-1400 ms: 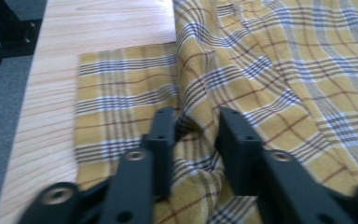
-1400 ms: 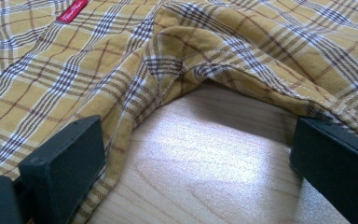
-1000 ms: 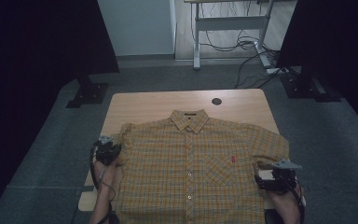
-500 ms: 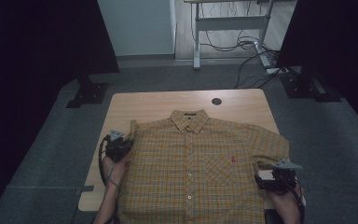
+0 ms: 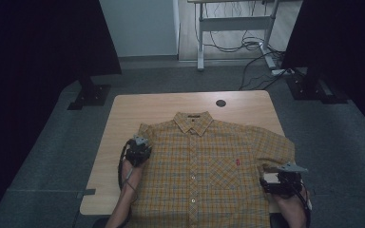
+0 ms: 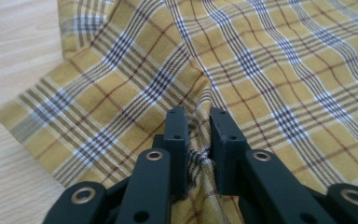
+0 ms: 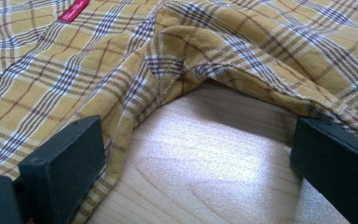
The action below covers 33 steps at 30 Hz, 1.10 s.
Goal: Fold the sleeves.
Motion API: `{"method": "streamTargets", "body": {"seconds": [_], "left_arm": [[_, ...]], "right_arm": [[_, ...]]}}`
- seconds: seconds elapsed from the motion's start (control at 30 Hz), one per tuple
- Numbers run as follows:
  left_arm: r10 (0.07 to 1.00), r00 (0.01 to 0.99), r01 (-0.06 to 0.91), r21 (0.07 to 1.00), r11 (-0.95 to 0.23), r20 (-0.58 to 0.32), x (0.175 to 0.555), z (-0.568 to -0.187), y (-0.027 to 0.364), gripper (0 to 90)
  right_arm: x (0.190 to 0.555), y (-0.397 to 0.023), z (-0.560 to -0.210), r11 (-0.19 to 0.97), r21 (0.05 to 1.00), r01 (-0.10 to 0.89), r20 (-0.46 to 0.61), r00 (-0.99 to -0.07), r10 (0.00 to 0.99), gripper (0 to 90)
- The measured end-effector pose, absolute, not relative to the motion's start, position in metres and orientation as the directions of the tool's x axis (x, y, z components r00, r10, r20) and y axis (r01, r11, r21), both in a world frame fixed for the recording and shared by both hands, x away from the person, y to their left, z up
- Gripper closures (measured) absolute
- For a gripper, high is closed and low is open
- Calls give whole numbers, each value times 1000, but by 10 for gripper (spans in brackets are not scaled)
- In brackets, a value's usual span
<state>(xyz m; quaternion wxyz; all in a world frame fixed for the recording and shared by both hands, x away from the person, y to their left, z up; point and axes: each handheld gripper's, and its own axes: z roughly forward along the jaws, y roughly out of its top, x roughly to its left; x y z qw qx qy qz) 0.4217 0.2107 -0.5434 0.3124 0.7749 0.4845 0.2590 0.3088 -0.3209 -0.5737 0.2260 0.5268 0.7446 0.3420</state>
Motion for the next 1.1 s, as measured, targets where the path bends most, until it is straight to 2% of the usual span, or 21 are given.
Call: {"method": "streamTargets", "body": {"seconds": [0.17,0.2,0.33,0.57,0.87,1.1], "left_arm": [[911,407,595,735,-325,74,421,-545,209,704],[909,413,598,735,-319,58,421,-545,209,615],[898,437,586,744,-322,44,419,-547,208,536],[897,436,607,760,-233,-74,421,-538,218,454],[917,390,558,813,-168,-78,417,-507,243,346],[938,339,547,825,-141,-65,421,-501,261,278]], "right_arm": [[309,-321,-574,211,747,630,24,-343,939,25],[309,-321,-574,211,747,630,24,-343,939,25],[309,-321,-574,212,747,630,23,-343,939,24],[308,-321,-574,215,747,629,23,-347,937,24],[308,-321,-574,216,747,628,23,-350,936,25],[308,-321,-574,217,747,628,23,-350,936,25]]}}
